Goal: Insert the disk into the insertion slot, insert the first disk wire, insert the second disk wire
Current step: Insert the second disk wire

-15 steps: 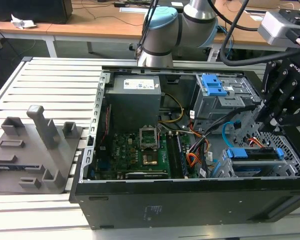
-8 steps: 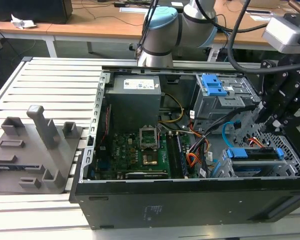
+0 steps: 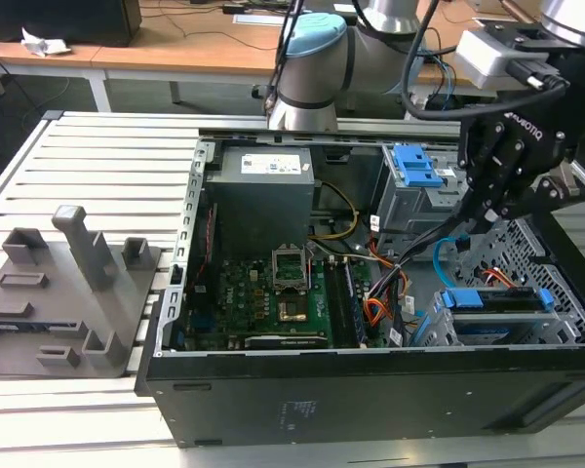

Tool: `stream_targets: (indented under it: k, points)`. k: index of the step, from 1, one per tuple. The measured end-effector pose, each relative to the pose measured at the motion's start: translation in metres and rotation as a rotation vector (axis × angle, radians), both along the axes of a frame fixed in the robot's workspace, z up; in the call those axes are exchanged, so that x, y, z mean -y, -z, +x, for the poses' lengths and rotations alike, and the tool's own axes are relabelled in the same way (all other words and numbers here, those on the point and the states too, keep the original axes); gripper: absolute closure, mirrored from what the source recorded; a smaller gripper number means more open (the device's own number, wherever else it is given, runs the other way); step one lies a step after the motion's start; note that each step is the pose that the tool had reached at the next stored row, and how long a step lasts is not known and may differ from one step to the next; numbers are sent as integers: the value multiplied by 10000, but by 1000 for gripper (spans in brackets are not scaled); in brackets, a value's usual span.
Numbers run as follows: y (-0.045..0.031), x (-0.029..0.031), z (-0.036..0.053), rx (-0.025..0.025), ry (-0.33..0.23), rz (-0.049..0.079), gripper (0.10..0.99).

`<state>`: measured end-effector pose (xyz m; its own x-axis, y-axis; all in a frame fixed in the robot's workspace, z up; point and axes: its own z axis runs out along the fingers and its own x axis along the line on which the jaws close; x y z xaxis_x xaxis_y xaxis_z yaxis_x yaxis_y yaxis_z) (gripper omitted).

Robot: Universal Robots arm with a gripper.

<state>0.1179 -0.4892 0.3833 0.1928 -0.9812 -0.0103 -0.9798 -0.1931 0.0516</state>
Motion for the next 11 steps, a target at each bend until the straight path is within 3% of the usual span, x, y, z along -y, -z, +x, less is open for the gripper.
stream_targets:
  k: [7, 8, 9, 11]
  points:
    - [166, -2, -19, 0, -707, -1, 784]
    - [176, -3, -19, 0, -764, -23, 784]
    - [181, -3, -19, -5, -853, -150, 784]
    - [210, -3, -19, -7, -915, -206, 784]
